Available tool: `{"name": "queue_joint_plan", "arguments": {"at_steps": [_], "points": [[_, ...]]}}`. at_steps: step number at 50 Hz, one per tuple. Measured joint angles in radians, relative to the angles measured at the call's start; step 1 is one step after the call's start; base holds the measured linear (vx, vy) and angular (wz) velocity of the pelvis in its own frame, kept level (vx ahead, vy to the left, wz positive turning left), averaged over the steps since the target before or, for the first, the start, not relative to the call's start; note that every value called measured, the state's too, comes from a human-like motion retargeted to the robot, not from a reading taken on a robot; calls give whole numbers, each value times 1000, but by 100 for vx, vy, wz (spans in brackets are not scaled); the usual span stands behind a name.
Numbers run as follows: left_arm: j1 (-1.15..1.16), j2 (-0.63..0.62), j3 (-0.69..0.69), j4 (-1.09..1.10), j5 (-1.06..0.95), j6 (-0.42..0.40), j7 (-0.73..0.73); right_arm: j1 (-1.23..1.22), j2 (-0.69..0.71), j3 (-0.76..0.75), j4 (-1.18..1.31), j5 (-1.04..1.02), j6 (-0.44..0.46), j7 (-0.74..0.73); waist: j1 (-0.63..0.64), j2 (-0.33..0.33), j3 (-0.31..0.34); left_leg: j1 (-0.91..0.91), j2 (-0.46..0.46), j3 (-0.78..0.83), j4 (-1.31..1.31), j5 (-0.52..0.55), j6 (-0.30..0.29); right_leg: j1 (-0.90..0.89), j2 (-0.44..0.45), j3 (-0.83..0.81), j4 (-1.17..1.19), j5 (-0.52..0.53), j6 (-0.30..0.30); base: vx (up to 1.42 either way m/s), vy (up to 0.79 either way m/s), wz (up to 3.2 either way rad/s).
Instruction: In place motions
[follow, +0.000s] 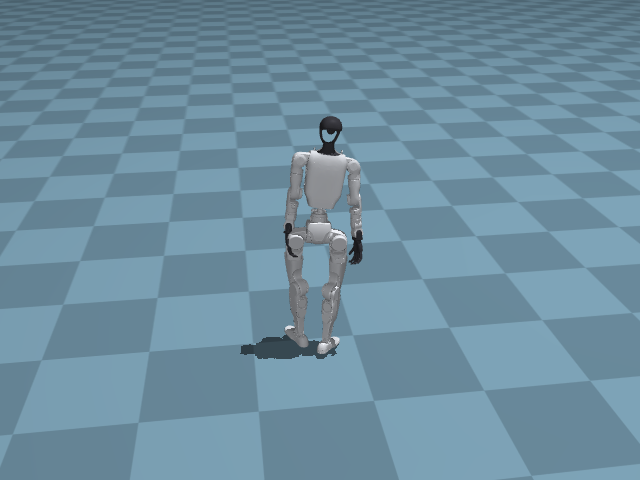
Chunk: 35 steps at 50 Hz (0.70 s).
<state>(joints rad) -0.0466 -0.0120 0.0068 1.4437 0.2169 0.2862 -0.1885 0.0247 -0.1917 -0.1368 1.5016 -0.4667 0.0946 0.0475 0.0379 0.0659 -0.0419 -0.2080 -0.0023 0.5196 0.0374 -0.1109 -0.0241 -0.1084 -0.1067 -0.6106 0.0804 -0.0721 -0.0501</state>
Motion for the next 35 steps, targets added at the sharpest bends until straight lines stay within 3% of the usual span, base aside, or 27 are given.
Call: {"name": "queue_joint_plan", "arguments": {"at_steps": [3, 8, 12, 15, 18, 20, 22, 24, 27, 30, 33, 35], "points": [[8, 4, -1, 32, 26, 19, 34, 16, 3, -1, 22, 2, 1, 0, -47, 4, -29, 7, 40, 62, 53, -18, -3, 37, -25, -146, -5, -14, 34, -30, 5, 316], [17, 18, 18, 95, 18, 25, 65, 35, 25, -30, 60, 26, 13, 6, -22, -52, -71, 47, 79, 170, 138, -54, 16, 90, -68, -298, -8, -15, 83, -29, 9, 237], [23, 26, 61, 149, -27, 22, 65, 42, 35, -46, 59, 19, 9, 12, -1, -76, -102, 60, 49, 83, 153, -54, 14, 126, -83, -397, 2, 0, 120, -27, 21, 194], [37, 22, 101, 182, -68, 21, 76, 49, 26, -48, 43, -1, -4, 18, 31, -52, -123, 89, 25, -2, 78, -72, -39, 156, -62, -451, 29, 17, 140, -19, 31, 132], [50, 8, 136, 216, -90, 24, 52, 46, 4, -47, 22, -19, 2, 23, 19, 0, -153, 52, 23, -95, 54, -61, -7, 162, -88, -504, 122, 117, 119, -20, 46, 136], [39, 0, 156, 225, -92, 33, 45, 30, -1, -47, 5, 9, -1, 13, 3, 53, -142, 19, 63, -173, 75, -57, -15, 118, -130, -426, 280, 192, 50, -29, 38, 135], [34, 1, 156, 206, -89, 20, 51, 10, -1, -39, -13, 68, -31, 7, -6, 79, -91, 35, 64, -229, 71, -54, -4, 62, -168, -253, 441, 227, -20, -36, 41, 143], [31, 14, 139, 185, -66, 13, 28, -3, 4, -28, -39, 95, -48, 35, -32, 81, -53, 44, 33, -294, 60, -43, 14, -1, -150, -50, 519, 228, 24, -25, 24, 179], [27, 38, 124, 170, -15, 29, 6, -8, 24, -12, -64, 79, -43, 67, -69, 72, -47, 33, -1, -374, 42, -17, 29, -88, 14, 310, 503, 158, 115, -17, 15, 193], [25, 64, 109, 158, -5, 25, 22, -6, 40, 20, -77, 75, -60, 68, -89, 53, -50, 28, -30, -450, 24, 2, 28, -91, 56, 408, 403, 80, 126, -11, 8, 186], [17, 87, 100, 139, -9, 30, -2, 1, 50, 55, -104, 18, -70, 86, -93, 6, -42, 44, -82, -496, 4, 17, 28, -77, 62, 435, 250, 20, 93, 0, 5, 167], [13, 97, 107, 122, -9, 41, -22, 3, 52, 74, -118, -39, -76, 92, -104, -33, -37, 63, -130, -526, -11, 24, 27, -66, 59, 411, 136, 14, 106, 7, 1, 163]]}}
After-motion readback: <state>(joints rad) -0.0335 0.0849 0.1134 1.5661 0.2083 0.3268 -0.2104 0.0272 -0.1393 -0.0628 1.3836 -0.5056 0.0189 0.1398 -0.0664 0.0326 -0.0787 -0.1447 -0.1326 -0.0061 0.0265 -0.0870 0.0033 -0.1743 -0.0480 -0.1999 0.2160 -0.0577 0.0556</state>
